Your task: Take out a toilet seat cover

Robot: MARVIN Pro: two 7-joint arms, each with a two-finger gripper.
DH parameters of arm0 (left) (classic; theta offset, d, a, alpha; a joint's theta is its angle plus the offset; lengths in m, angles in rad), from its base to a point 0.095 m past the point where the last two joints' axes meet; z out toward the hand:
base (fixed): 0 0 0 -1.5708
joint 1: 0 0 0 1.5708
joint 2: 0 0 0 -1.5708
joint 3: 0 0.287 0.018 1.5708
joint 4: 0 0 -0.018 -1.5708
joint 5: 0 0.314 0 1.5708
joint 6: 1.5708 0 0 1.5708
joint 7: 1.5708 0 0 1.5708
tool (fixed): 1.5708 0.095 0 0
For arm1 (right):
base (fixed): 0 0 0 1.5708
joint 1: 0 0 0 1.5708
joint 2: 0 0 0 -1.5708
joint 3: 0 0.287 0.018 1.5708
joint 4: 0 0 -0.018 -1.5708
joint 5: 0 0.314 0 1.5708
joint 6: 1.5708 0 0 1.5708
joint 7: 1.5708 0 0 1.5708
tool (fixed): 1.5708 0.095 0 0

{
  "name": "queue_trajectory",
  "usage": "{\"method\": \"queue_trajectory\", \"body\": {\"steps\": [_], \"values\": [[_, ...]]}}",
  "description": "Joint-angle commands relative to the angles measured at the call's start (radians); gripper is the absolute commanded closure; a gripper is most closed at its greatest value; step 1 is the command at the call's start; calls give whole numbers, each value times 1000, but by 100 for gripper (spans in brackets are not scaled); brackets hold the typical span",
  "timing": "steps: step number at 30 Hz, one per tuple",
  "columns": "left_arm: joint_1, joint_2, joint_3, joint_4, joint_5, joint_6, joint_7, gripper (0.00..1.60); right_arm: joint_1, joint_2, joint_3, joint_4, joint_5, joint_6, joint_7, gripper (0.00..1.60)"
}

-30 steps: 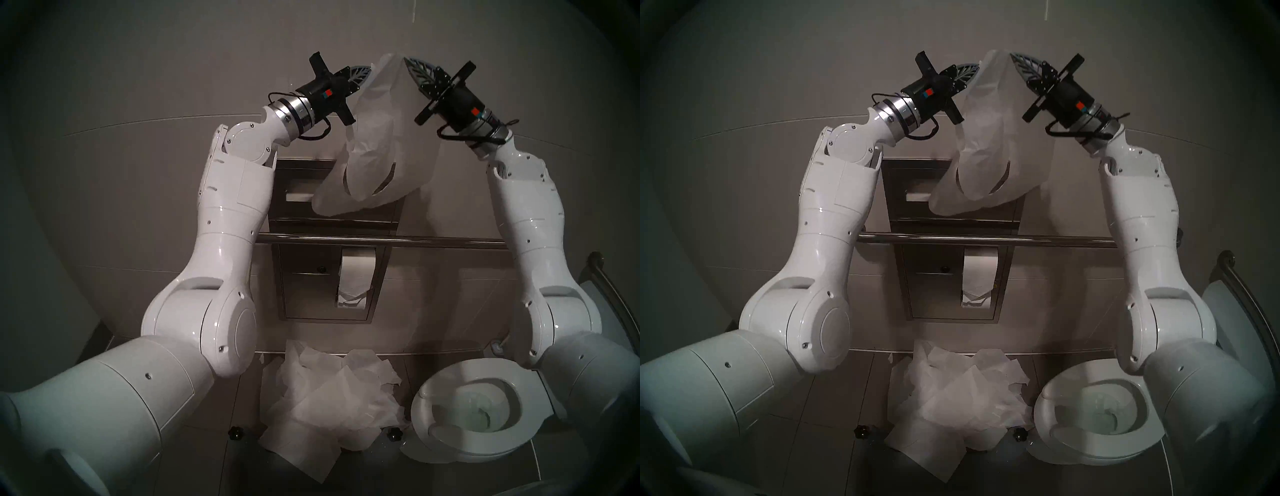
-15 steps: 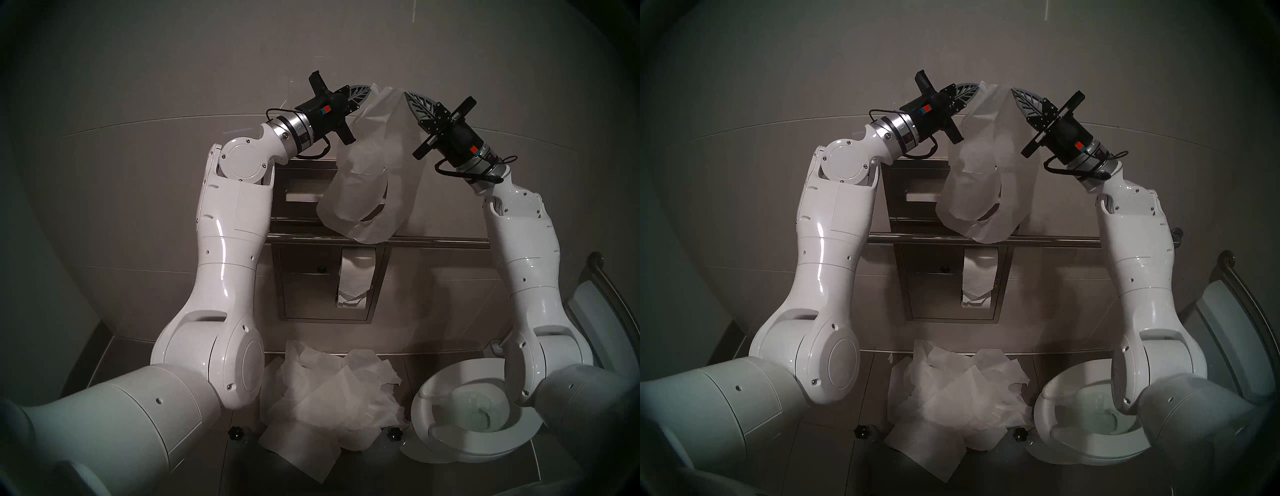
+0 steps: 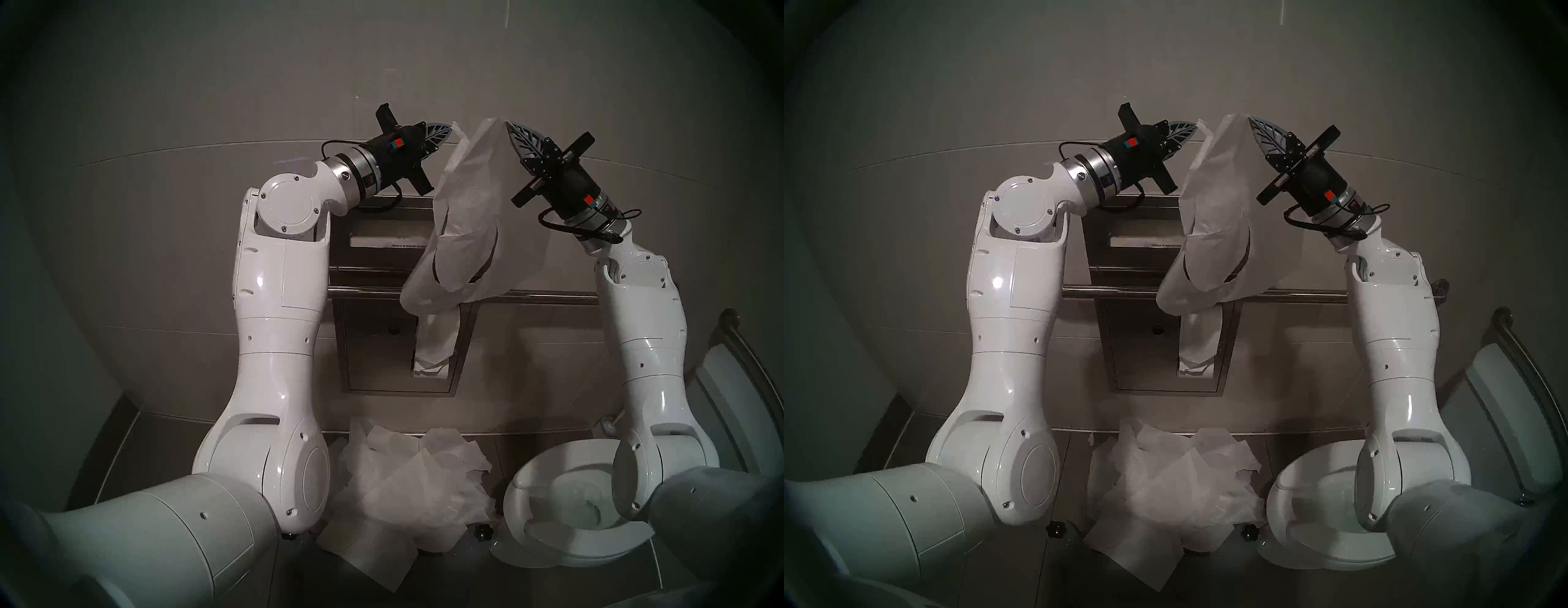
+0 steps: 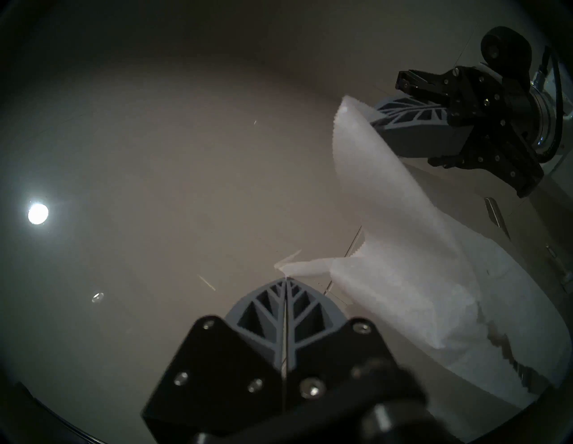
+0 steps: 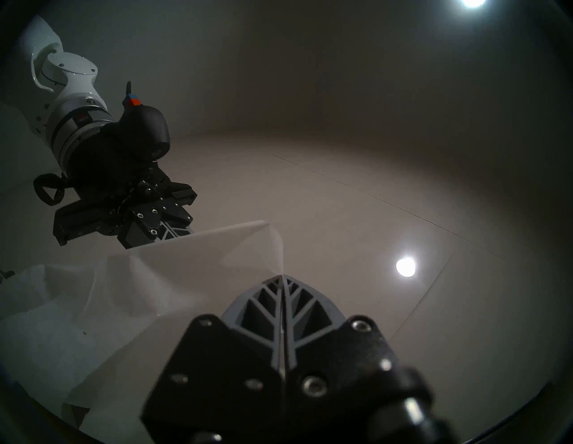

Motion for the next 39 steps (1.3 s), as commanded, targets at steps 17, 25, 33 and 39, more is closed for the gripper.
{"method": "queue_trajectory", "body": {"steps": [17, 25, 33, 39], "values": [[-18, -3, -36, -83, 69, 89, 39, 160, -7, -14, 72, -41, -35, 2, -6, 160], [-14, -14, -38, -83, 86, 88, 42, 160, -9, -15, 96, -38, -60, 2, -14, 160], [-13, -18, -44, -80, 93, 82, 43, 160, -7, -20, 104, -39, -74, 2, -15, 160], [-13, -20, -45, -83, 94, 79, 43, 160, -9, -21, 106, -36, -77, 2, -13, 160]]}}
